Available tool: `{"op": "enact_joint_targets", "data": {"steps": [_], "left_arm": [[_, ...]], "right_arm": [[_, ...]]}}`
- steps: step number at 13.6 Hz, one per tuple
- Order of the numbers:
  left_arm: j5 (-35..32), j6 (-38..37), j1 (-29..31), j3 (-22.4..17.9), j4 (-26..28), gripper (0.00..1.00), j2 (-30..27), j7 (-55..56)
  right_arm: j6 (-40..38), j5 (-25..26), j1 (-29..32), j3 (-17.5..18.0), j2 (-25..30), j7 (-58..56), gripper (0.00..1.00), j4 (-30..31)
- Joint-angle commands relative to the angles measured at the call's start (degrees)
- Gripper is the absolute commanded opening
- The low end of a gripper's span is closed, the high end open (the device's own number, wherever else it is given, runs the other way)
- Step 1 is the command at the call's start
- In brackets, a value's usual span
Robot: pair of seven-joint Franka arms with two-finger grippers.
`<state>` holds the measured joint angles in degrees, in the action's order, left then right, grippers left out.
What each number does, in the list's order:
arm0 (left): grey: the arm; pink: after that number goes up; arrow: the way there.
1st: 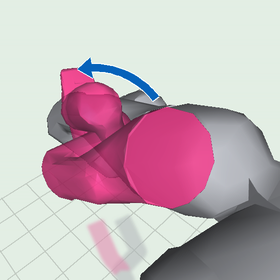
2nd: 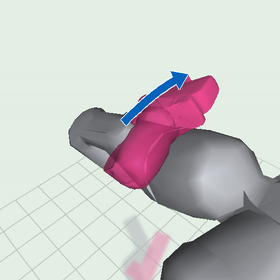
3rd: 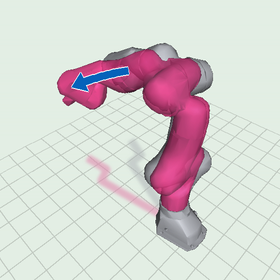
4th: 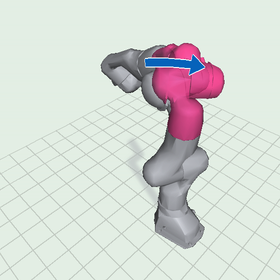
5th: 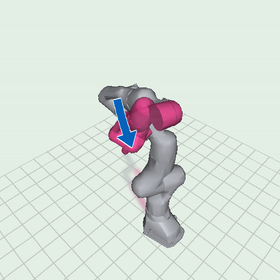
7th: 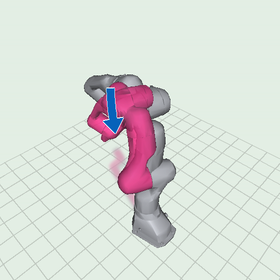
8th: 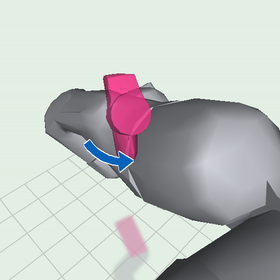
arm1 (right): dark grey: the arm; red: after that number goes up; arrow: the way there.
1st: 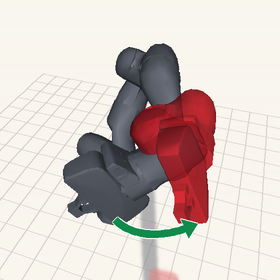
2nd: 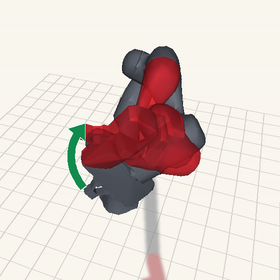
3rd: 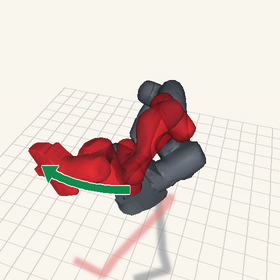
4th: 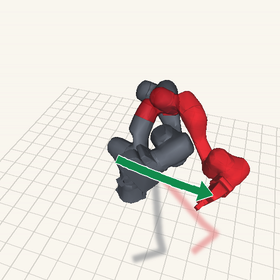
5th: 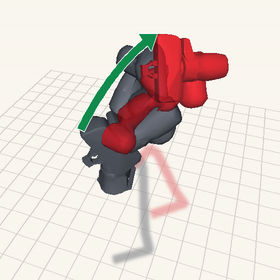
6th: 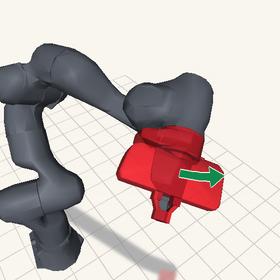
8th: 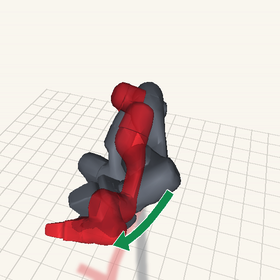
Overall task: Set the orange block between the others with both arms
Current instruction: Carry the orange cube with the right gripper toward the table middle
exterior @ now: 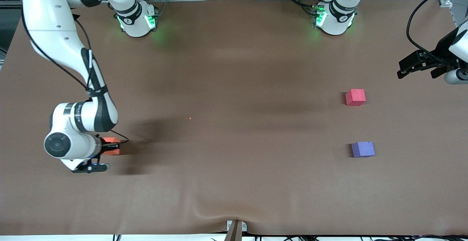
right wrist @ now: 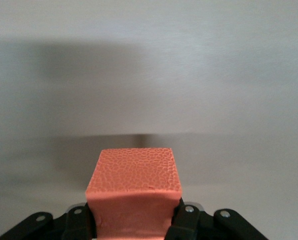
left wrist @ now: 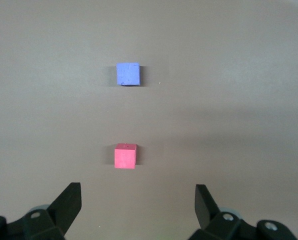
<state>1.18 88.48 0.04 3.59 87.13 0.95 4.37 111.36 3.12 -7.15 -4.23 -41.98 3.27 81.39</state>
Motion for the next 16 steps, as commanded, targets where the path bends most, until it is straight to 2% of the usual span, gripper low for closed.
{"op": "enact_joint_targets", "data": {"steps": [1,4,6,9,10,12,16], "left_arm": [[0.7,-0.7,0.0,0.2,-0.9,1.00,0.4,-0.9],[0.5,-0.5,-0.2,0.3,-1.1,1.00,1.5,-0.9],[0.5,-0.5,-0.2,0.4,-1.1,1.00,1.5,-0.9],[0.5,-0.6,0.1,0.4,-1.1,1.00,1.5,-1.0],[0.5,-0.6,0.4,0.4,-1.1,1.00,1.4,-1.2],[0.8,-0.5,0.1,0.4,-1.2,1.00,1.5,-1.1],[0.8,-0.6,-0.2,0.4,-1.0,1.00,1.5,-1.1]], "right_arm": [[-11.4,-4.6,-5.6,-0.3,0.8,5.8,0.00,-7.3],[-14.5,-7.6,-10.6,0.4,0.8,9.1,0.00,-11.1],[-14.4,-8.2,-14.4,0.4,0.8,11.3,0.10,-12.3],[-13.9,-8.7,-18.1,0.7,0.8,16.7,0.11,-14.8],[-13.7,-9.0,-18.7,1.9,0.7,18.1,0.11,-14.9],[-10.6,-9.4,-20.0,3.7,0.4,21.8,0.11,-14.9],[-0.6,-9.4,-25.4,4.0,-0.9,31.8,0.12,-14.2]]}}
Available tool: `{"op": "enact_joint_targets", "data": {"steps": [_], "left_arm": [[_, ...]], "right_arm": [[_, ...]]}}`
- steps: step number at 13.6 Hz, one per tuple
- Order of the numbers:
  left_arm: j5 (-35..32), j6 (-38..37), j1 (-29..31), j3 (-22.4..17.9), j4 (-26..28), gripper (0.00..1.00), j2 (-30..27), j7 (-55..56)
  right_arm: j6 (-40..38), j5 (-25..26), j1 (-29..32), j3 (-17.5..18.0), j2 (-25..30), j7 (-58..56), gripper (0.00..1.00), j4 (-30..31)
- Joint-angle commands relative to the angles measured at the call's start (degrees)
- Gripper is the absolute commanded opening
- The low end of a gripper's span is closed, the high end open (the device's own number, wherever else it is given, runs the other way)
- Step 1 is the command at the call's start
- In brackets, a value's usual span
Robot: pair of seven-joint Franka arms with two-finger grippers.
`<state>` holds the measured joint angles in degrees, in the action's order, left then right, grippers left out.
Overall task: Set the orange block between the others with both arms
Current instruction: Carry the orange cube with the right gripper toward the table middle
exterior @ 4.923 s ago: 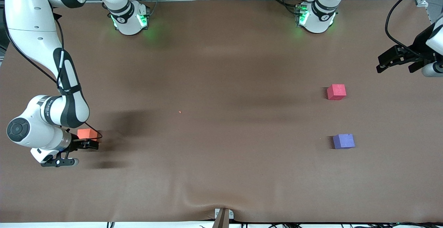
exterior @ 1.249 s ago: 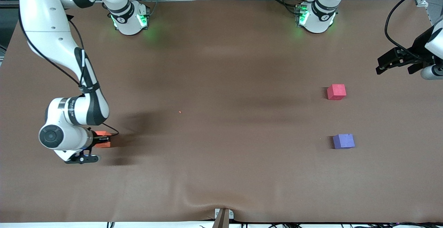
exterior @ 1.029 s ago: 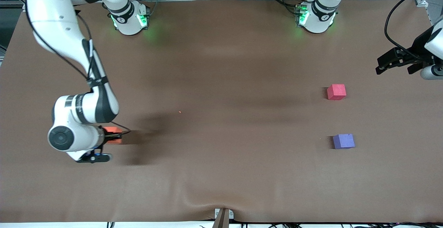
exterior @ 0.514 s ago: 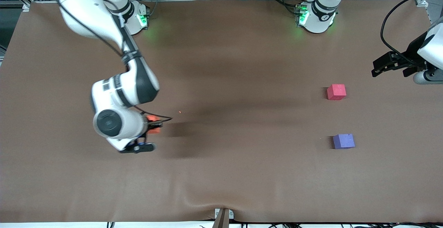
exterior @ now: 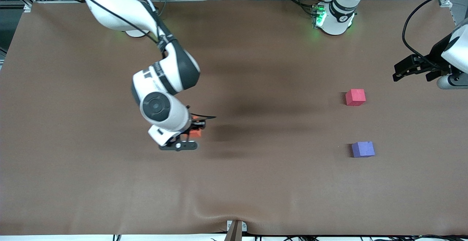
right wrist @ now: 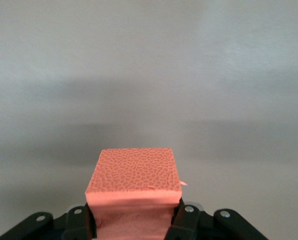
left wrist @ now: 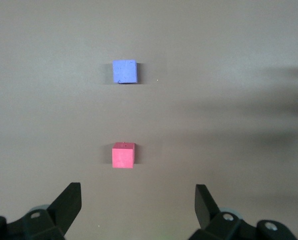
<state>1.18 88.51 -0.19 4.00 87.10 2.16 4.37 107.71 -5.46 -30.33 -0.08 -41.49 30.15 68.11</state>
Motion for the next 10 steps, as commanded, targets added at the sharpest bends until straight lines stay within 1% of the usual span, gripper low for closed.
{"op": "enact_joint_targets", "data": {"steps": [1,2,3,4,6,9,10], "left_arm": [[0.7,-0.6,0.0,0.0,-1.0,1.00,0.3,-1.1],[0.7,-0.6,0.0,0.0,-1.0,1.00,0.3,-1.1],[0.7,-0.6,0.0,0.0,-0.9,1.00,0.3,-1.0],[0.7,-0.6,-0.1,0.1,-0.8,1.00,0.5,-1.0],[0.7,-0.6,-0.2,0.3,-0.7,1.00,0.7,-1.0],[0.8,-0.5,-0.3,0.5,-0.8,1.00,1.6,-1.0],[0.8,-0.4,-0.6,0.5,-0.8,1.00,1.7,-1.0]], "right_arm": [[5.8,-0.8,-3.5,-0.3,-2.0,7.0,0.12,-0.6],[8.6,-0.8,-4.8,-0.3,-2.8,9.0,0.12,-0.4],[10.3,-0.5,-6.4,-0.3,-3.8,11.8,0.14,-0.4],[10.8,0.1,-8.6,-0.4,-5.1,14.7,0.16,-0.4],[12.3,0.6,-11.5,-0.4,-7.8,17.5,0.16,-0.4],[12.3,0.7,-12.5,-0.5,-9.6,18.6,0.16,-0.4],[12.3,0.7,-12.7,-0.5,-10.0,18.8,0.18,-0.4]]}}
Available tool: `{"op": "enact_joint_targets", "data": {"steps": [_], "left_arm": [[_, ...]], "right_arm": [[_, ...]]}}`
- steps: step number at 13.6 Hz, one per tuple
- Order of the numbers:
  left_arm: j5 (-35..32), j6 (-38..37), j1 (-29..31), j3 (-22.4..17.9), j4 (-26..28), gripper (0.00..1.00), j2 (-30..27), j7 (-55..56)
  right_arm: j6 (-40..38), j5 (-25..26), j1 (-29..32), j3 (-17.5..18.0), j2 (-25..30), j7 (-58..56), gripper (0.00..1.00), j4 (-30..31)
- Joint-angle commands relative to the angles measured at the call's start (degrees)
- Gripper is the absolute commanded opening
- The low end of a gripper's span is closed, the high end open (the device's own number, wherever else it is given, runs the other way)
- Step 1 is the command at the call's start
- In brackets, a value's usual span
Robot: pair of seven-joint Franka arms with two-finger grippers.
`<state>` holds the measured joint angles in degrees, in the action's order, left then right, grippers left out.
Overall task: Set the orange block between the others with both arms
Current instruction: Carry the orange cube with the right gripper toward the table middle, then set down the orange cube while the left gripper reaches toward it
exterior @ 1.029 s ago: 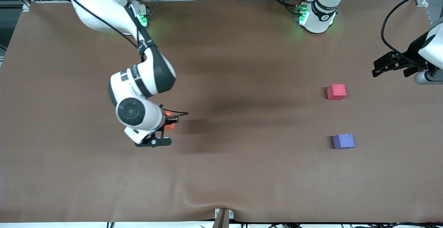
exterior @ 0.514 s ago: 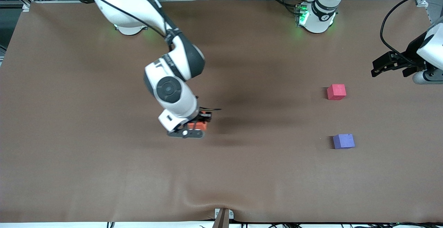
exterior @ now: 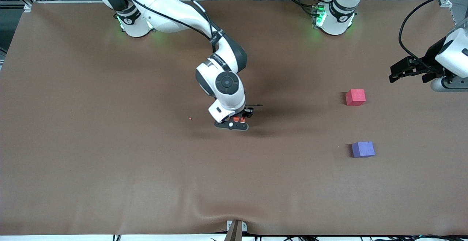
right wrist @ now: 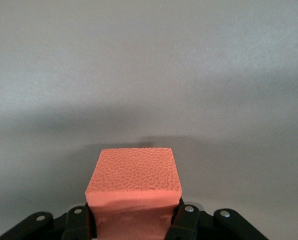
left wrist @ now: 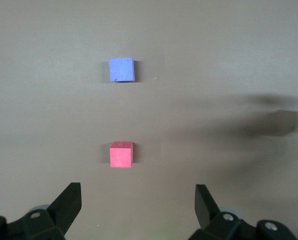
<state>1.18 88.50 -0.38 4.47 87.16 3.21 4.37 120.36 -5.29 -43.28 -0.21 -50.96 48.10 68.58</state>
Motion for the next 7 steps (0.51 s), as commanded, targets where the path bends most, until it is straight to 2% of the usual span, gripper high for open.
{"op": "enact_joint_targets", "data": {"steps": [1,3,4,5,6,7], "left_arm": [[0.8,-0.1,-0.8,0.0,-0.9,1.00,1.3,-0.9],[0.8,0.5,-1.7,0.0,-0.9,1.00,2.2,-0.6],[0.8,0.6,-2.0,0.0,-0.9,1.00,2.3,-0.2],[0.8,0.7,-2.6,0.0,-0.9,1.00,2.9,-0.1],[0.7,0.7,-3.3,0.0,-0.9,1.00,3.2,0.1],[0.6,0.8,-3.6,0.0,-0.9,1.00,3.6,0.3]], "right_arm": [[-0.4,0.5,-0.2,-0.4,-0.9,0.9,0.19,-0.9],[-0.4,0.6,-0.4,-0.4,-1.7,0.9,0.32,-0.8],[-0.3,0.8,-0.9,-0.5,-2.1,1.8,0.36,-0.8],[-0.3,2.7,-1.1,-0.5,-2.5,4.2,0.53,-0.8],[-0.4,5.7,-1.1,-0.5,-2.7,4.7,0.84,-0.8],[-0.6,7.4,-1.1,-0.5,-2.7,4.4,1.00,-0.6]]}}
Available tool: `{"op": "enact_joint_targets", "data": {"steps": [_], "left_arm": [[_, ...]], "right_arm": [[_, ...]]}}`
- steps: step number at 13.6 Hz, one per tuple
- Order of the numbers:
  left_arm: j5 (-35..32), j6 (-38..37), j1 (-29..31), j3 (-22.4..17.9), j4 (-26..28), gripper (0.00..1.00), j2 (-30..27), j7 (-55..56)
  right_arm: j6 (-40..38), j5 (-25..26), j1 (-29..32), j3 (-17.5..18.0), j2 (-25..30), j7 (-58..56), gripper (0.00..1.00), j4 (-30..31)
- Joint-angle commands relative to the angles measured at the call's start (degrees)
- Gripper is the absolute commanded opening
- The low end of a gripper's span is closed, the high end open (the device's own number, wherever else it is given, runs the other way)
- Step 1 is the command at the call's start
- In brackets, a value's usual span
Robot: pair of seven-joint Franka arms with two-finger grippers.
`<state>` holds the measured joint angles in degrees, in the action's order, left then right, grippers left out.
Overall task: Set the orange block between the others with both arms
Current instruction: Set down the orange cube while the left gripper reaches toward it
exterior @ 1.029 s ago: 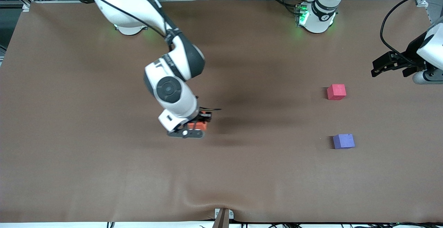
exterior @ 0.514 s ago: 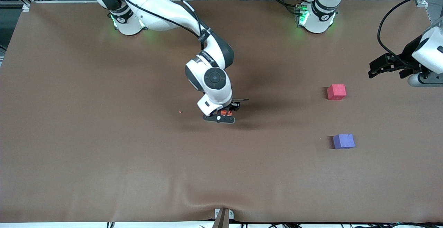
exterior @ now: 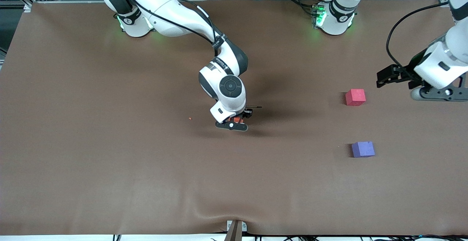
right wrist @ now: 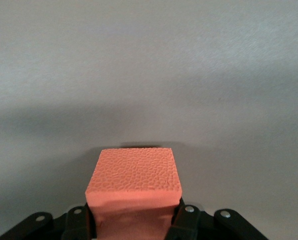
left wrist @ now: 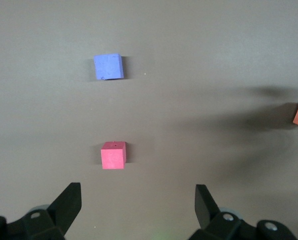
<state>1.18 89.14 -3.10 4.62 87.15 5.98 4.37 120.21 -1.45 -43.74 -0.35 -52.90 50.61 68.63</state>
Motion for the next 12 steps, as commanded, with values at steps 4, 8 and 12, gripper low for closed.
{"op": "enact_joint_targets", "data": {"steps": [4,8,12], "left_arm": [[0.6,2.3,-3.8,-0.1,-0.8,1.00,3.8,0.5],[0.2,4.6,-10.0,-0.2,-1.0,1.00,7.1,10.2],[0.1,8.2,-15.7,-0.2,-1.2,1.00,10.9,17.9]], "right_arm": [[-2.2,3.3,0.2,-0.2,0.4,1.7,1.00,-1.0],[-8.2,3.1,2.7,-0.2,4.1,1.2,1.00,-1.4],[-19.8,2.6,11.7,-0.1,12.2,-15.1,1.00,-1.4]]}}
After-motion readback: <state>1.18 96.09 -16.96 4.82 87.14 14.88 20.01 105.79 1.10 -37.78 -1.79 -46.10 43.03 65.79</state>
